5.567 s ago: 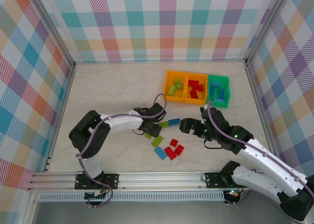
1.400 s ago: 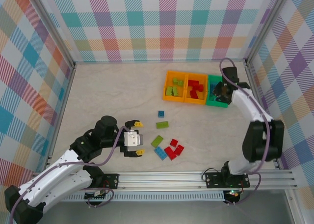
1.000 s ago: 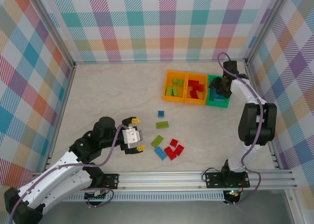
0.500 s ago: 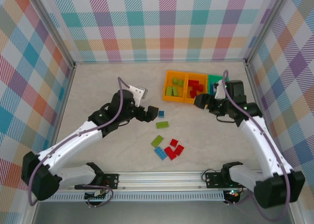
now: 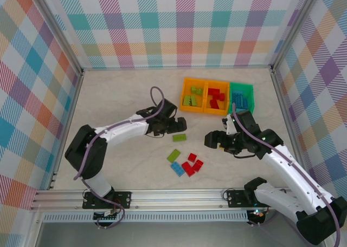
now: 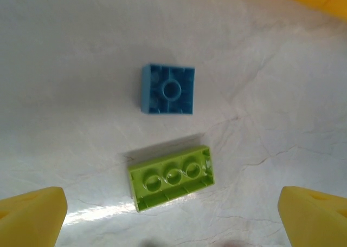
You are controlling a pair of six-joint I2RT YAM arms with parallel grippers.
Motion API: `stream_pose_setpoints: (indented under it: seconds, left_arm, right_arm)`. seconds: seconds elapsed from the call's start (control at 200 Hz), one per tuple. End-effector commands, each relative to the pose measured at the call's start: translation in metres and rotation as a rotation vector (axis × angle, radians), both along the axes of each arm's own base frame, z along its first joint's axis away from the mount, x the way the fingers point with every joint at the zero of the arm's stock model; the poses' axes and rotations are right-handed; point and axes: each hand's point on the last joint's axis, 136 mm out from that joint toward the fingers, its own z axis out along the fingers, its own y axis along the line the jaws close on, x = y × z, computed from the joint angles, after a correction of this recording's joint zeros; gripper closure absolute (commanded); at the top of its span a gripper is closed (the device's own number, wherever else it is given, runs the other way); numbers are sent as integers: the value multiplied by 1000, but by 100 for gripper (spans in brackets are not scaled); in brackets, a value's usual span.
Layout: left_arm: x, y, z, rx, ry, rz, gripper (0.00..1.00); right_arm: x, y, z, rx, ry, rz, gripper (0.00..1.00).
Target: Sort the legos into containers by color
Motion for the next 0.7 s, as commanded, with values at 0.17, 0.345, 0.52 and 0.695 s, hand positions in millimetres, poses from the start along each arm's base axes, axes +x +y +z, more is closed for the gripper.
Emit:
stream_pose_setpoints:
  seconds: [0.17, 0.345, 0.52, 0.695]
  left_arm:
    - [-5, -28, -40, 39, 114, 0, 0]
    - [-2, -21, -59, 129, 128, 4, 0]
    - [-2, -8, -72, 231, 128, -13, 12]
    - [-17, -1, -84, 294, 177, -98, 23]
  right_arm:
    - [-1, -5, -6, -29, 13, -18, 12]
    - [-2, -7, -6, -33, 8, -32, 11]
    - [-2, -10, -7, -34, 0, -49, 8]
    - [-1, -12, -9, -49, -2, -59, 6]
